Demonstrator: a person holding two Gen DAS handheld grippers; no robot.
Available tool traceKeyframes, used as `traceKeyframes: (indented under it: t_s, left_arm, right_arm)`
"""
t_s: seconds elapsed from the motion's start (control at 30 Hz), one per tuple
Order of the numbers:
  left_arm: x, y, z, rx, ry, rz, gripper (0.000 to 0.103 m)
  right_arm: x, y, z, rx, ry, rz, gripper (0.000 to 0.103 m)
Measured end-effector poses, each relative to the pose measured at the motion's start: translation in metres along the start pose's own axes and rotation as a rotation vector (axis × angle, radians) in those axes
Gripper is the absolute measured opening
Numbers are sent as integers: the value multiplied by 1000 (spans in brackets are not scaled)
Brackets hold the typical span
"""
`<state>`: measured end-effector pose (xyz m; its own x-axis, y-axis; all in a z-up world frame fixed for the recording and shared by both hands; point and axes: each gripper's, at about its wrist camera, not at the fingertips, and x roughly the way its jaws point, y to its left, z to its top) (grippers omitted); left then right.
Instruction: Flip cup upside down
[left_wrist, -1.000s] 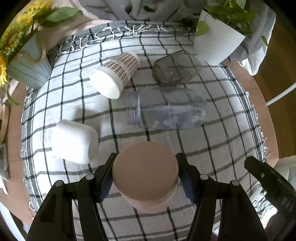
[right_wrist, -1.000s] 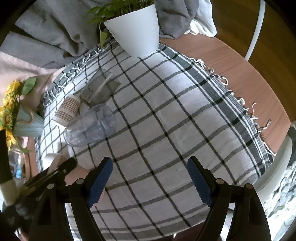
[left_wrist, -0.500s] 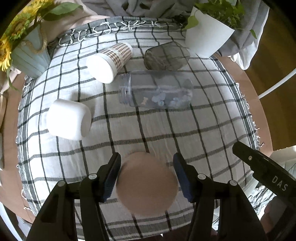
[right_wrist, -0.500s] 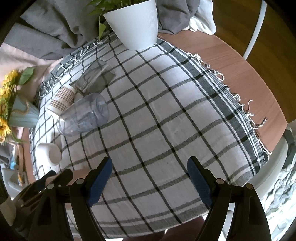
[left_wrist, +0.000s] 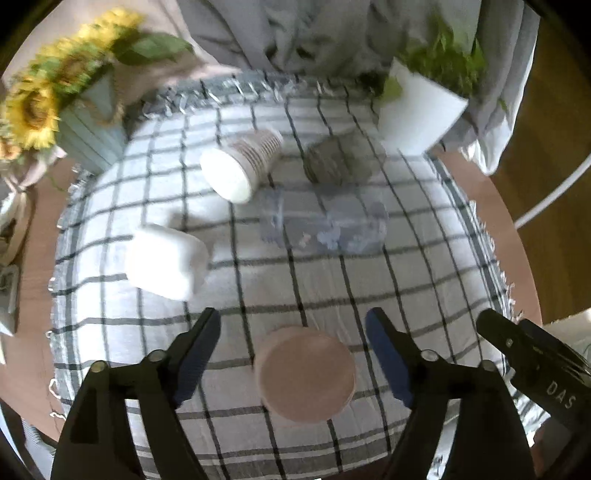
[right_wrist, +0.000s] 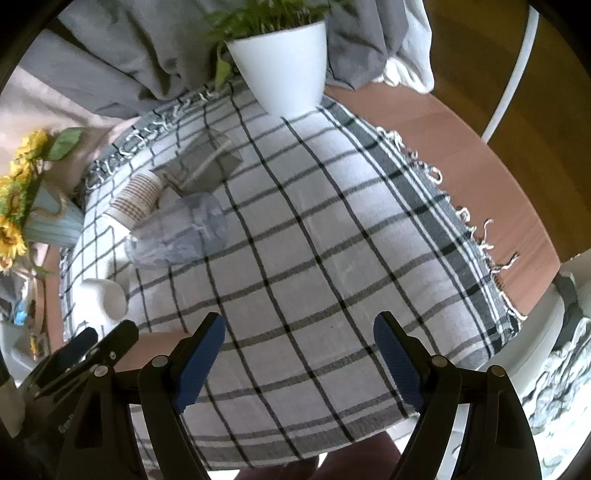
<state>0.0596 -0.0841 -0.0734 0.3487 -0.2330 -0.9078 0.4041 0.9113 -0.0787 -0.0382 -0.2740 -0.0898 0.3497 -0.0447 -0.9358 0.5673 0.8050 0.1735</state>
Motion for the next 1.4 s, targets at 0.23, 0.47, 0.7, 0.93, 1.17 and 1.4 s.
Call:
traceKeyframes:
  t_s: [0.23, 0.47, 0.7, 0.93, 1.17, 1.4]
  left_arm:
    - [-49, 24, -15, -84, -153, 126, 102]
    - [-80, 50, -46, -134, -211, 246, 102]
    - [-112, 68, -71, -146, -265, 316, 102]
    - [-133, 71, -84, -154, -293, 257, 102]
    - [-156, 76, -87, -162, -369, 278, 103]
    - [-165, 78, -87, -164, -401, 287, 103]
  right_arm:
    - [-49, 22, -6, -100, -131, 10, 90]
    - [-84, 54, -29, -239, -229, 58, 94]
    - [-99, 67, -50, -269, -251, 120, 95]
    - [-119, 68, -69, -267, -345, 117, 98]
    - [-135, 73, -85, -280, -414, 145, 101]
    - [-149, 75, -87, -265, -469, 143, 101]
